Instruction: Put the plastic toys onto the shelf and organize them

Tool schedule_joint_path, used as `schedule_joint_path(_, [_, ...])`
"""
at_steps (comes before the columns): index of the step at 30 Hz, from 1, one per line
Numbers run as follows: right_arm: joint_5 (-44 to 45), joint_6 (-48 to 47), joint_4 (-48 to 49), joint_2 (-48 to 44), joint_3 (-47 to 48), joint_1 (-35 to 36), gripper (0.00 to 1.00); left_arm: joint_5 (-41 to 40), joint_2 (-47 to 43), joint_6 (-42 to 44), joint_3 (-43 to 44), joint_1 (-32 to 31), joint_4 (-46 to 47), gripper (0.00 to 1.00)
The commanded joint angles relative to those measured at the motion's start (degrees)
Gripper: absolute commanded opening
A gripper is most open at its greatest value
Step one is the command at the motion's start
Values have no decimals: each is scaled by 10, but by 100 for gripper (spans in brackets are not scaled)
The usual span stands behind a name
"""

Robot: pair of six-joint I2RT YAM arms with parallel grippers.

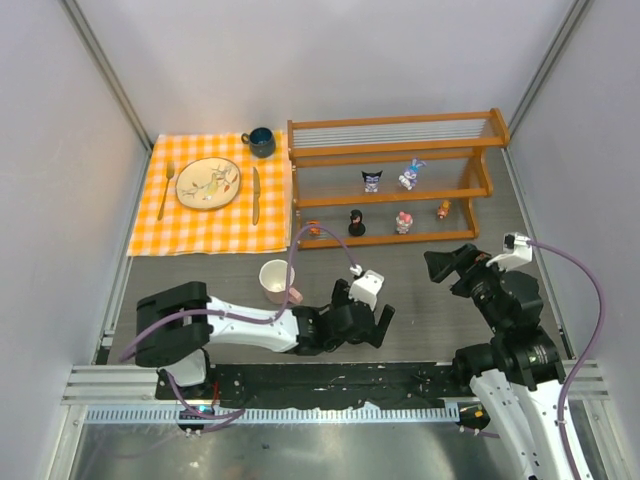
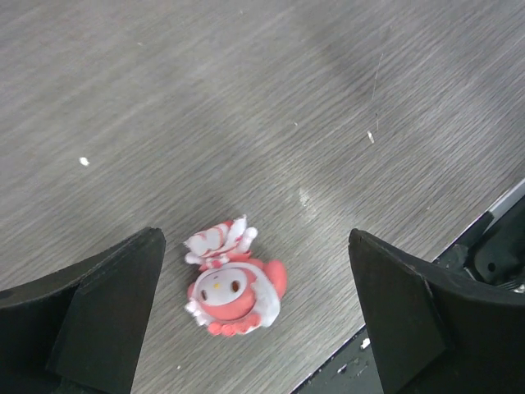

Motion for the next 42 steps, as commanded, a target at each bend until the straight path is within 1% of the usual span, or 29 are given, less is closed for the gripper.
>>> schedule_joint_path(1, [9,12,-1,3,-12,2,96,-57,-109,4,-10,-2,-23,100])
schedule_joint_path(3, [-6,18,-3,24,-18,2,96,-66,-142,-10,-15,-2,-57,100])
schedule_joint_path(4, [-13,19,-2,35,-20,3,96,-71,-174,-16,-22,-2,-67,100])
schedule_joint_path(6, [-25,30,4,82,-31,1,96,-80,-203,-35,-32,-2,-82,100])
schedule_joint_path(7, [-52,32,14,99,-39,2,97,-86,-214,-44,-42,-1,-84,100])
schedule_joint_path(10, [-110,54,83,170,-80,3,97,-106,-245,-68,-53,-2,-107,99])
schedule_joint_path(11, [-122,56,123,183,-90,3,98,-109,-258,-74,-54,-2,-112,99])
schedule_joint_path(13, [-133,59,148,219,-112,10,98,-117,-272,-81,-58,-2,-124,99])
schedule_joint_path(15, [-137,56,171,238,-120,21,96,-130,-297,-78,-59,-2,-139,99])
schedule_joint_path(17, [-140,49,186,266,-123,48,90,-143,-314,-67,-57,-1,-153,99])
schedule_joint_path(19, [-133,47,196,298,-124,75,83,-166,-340,-57,-57,-1,-167,99])
schedule_joint_path(20, [-120,47,211,308,-123,111,82,-174,-349,-48,-58,-1,-168,99])
schedule_joint_path(22, [-105,49,229,331,-121,155,81,-188,-367,-40,-59,-1,-168,99])
schedule_joint_path(23, [-95,49,248,353,-119,193,80,-191,-372,-35,-60,-1,-170,99])
schedule_joint_path(26, [-61,37,269,408,-100,244,79,-199,-385,-36,-61,-1,-182,99])
schedule_joint_path(27, [-42,32,274,420,-91,271,77,-200,-387,-41,-64,-1,-189,99])
schedule_joint_path(30, [-31,13,294,474,-70,304,69,-197,-396,-54,-73,-1,-196,99])
schedule_joint_path(34, [-11,-11,307,534,-45,327,58,-198,-408,-63,-83,-1,-204,98])
schedule_joint_path(39, [34,-32,282,580,-18,344,59,-201,-421,-65,-94,-1,-206,99])
schedule_joint_path(41, [54,-39,264,595,-12,352,63,-202,-421,-66,-95,-1,-208,99])
schedule_joint_path(42, [61,-41,257,599,-10,353,69,-202,-422,-66,-97,-1,-209,99])
